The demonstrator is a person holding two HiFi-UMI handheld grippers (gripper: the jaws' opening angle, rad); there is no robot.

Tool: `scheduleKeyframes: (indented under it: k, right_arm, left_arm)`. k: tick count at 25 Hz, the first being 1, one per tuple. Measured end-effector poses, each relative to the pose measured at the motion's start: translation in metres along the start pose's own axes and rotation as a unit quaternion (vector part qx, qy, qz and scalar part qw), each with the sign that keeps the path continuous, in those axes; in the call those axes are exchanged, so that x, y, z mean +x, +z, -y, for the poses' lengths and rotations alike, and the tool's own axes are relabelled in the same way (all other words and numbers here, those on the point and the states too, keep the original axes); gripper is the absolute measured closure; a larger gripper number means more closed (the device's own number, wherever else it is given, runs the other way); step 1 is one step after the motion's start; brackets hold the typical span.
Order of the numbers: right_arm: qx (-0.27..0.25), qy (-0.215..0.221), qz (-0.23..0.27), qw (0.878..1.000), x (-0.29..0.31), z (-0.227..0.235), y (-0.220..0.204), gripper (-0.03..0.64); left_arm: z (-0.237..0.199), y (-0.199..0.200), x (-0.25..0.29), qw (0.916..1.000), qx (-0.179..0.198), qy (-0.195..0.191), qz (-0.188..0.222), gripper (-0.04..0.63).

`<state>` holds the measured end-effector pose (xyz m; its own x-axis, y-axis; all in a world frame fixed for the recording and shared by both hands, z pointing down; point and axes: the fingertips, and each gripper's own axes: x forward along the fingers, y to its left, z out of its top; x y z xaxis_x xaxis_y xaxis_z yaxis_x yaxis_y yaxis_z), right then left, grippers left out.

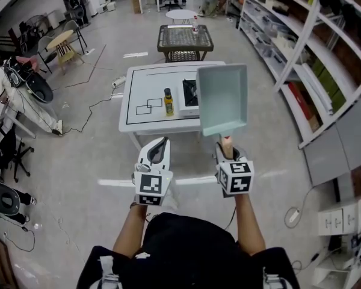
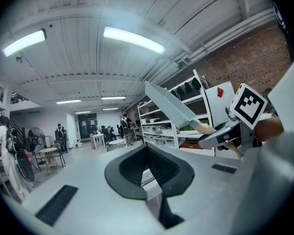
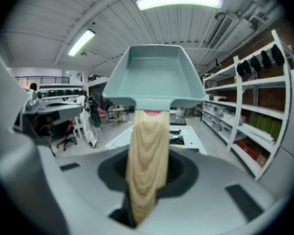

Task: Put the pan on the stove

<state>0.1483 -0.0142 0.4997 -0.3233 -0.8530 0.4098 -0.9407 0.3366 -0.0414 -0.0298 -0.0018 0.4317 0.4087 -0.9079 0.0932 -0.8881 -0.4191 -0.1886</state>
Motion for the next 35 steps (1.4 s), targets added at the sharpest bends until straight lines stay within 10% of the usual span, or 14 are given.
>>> scheduleKeyframes:
  k: [35]
  right_arm:
    - [0.023, -0.082, -0.057, 0.995, 0.208, -0.005, 0.077, 0.520]
  left_arm:
    - [-0.161, -0.036, 0.180, 0.9932, -0.052, -0.104, 0.009, 0.571]
